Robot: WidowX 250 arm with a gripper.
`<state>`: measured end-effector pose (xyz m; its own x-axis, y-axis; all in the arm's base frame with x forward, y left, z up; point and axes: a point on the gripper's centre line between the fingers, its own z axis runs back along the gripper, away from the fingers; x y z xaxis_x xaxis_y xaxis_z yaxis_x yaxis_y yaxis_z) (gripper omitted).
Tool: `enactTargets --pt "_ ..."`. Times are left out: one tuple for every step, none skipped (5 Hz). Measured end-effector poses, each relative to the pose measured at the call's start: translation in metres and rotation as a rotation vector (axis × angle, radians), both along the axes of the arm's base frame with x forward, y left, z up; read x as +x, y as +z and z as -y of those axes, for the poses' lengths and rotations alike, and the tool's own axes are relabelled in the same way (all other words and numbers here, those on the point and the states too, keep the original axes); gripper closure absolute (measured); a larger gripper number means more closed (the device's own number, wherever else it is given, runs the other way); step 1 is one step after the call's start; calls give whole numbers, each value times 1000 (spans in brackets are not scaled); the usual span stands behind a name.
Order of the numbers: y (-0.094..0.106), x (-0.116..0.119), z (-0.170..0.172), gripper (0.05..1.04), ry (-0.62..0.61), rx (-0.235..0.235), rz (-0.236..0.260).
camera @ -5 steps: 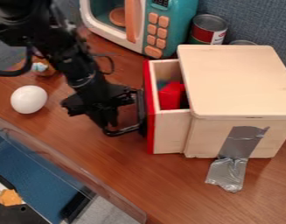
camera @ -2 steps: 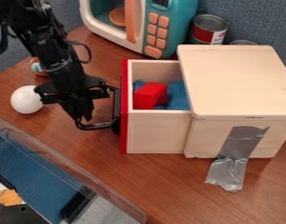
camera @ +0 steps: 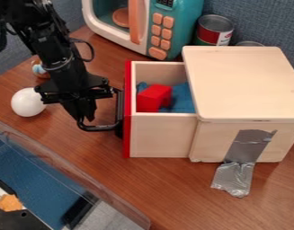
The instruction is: Open the drawer
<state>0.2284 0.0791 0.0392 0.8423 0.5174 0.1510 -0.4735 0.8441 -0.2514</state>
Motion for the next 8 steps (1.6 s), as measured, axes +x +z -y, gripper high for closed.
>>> enactTargets --pt "3 -1 0 947 10 3 -2" --pt "5 -3 0 916 21 6 1" --pt "8 -5 4 681 15 1 -11" --pt "10 -7 5 361 11 3 -28" --pt "29 -4 7 95 -18 42 -5" --pt "50 4 18 79 -65 98 14" --pt "63 19 39 84 -155 158 26" --pt "72 37 60 84 -261 204 52"
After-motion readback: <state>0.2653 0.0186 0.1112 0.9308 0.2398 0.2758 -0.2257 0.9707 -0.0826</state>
